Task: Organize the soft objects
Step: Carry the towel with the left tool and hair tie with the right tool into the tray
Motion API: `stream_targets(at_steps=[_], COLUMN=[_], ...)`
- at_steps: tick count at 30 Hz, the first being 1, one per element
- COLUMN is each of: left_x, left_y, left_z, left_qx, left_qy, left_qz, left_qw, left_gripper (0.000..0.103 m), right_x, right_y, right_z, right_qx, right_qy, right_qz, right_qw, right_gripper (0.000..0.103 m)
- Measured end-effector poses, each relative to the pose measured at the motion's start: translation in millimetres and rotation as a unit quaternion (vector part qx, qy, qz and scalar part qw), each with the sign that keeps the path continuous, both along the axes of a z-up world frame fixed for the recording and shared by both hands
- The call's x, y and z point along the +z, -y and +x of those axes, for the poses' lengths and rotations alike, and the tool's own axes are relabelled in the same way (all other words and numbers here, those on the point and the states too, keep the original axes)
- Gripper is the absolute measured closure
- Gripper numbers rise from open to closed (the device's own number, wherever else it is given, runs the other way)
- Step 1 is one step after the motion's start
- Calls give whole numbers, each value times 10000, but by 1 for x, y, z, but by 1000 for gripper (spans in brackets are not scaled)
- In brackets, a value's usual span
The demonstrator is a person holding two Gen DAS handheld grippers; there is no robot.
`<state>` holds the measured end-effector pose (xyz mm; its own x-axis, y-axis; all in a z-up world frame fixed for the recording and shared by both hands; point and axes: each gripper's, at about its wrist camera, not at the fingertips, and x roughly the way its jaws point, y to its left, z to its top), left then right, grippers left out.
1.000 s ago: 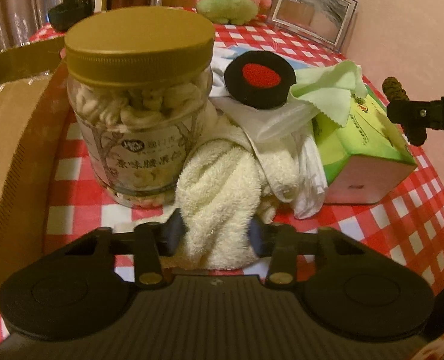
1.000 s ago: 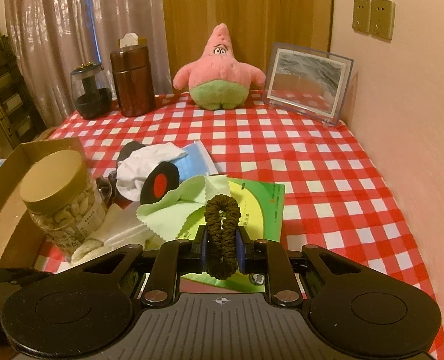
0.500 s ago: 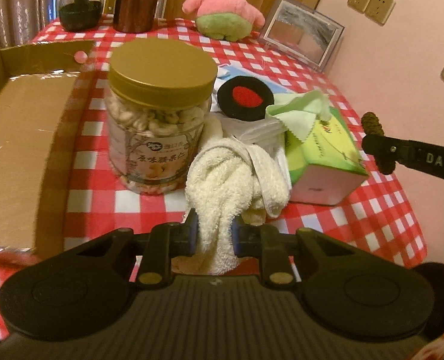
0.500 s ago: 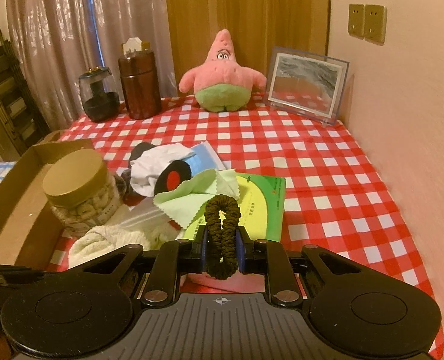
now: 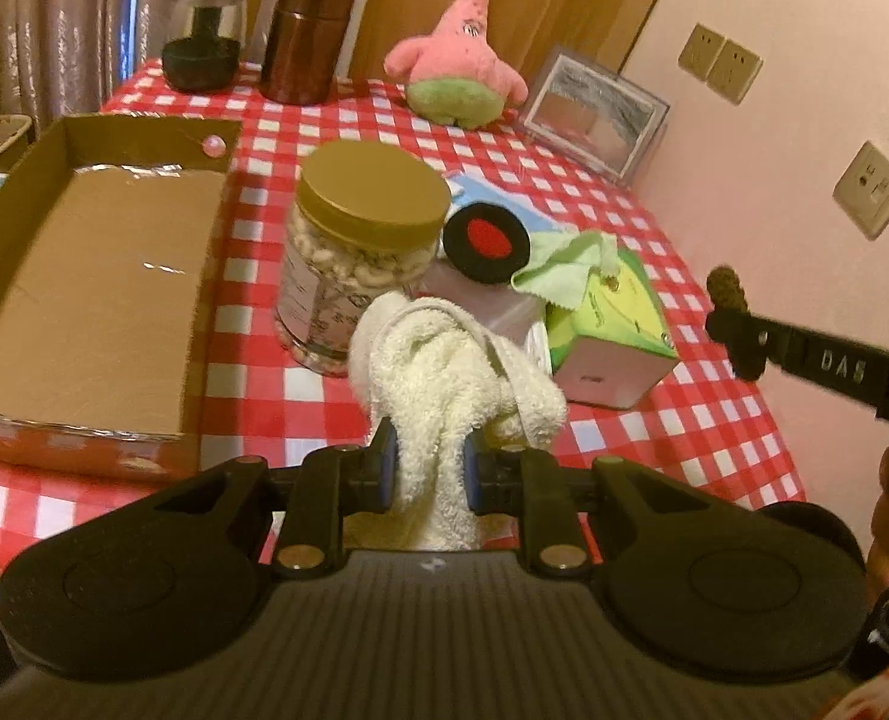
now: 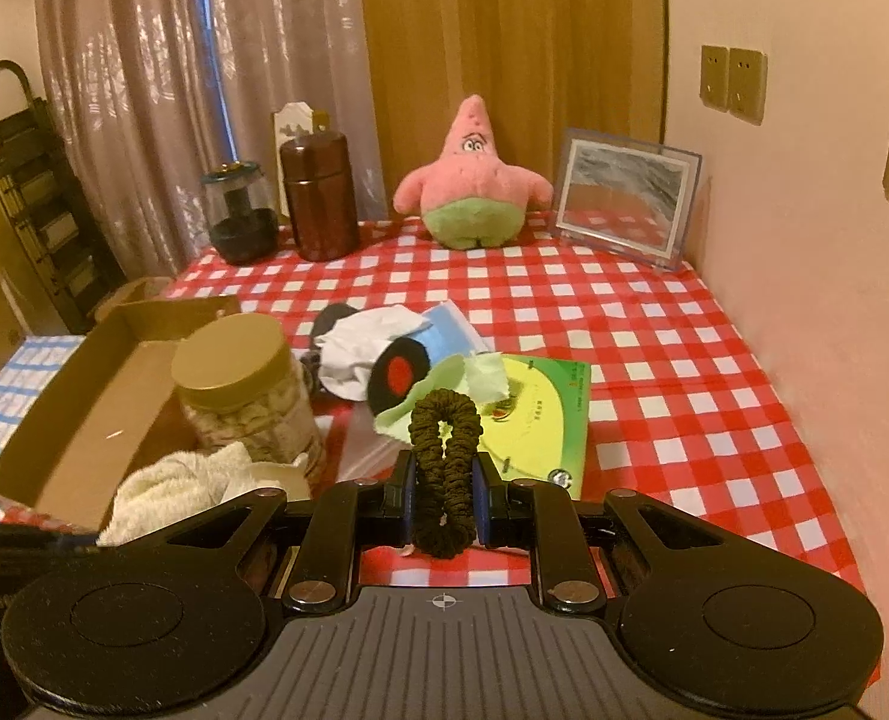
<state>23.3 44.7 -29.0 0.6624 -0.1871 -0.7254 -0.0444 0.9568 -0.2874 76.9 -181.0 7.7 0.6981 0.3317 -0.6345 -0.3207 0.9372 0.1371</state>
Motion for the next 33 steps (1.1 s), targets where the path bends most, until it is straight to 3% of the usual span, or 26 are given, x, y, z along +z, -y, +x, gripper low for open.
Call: stream_targets(at_steps=[8,19,33], left_x=[34,67,109], left_y=[-18,-75,-154], left_z=[-22,-41,-19], left_qx=[145,639,944], left_qy=[378,730,1061], left_qz=[-40,-1,364], left_qw=[9992,9953,9892], left_gripper=[85,85,85], right_x=[11,20,24], right_y=[-22,-89,-174], right_z=[-20,-28,-5], right_qx=[303,1091,1818], right_qy=[37,169,212], right_qz=[111,156,229], right_qw=[9995,9938,9828], right_gripper=[84,84,84])
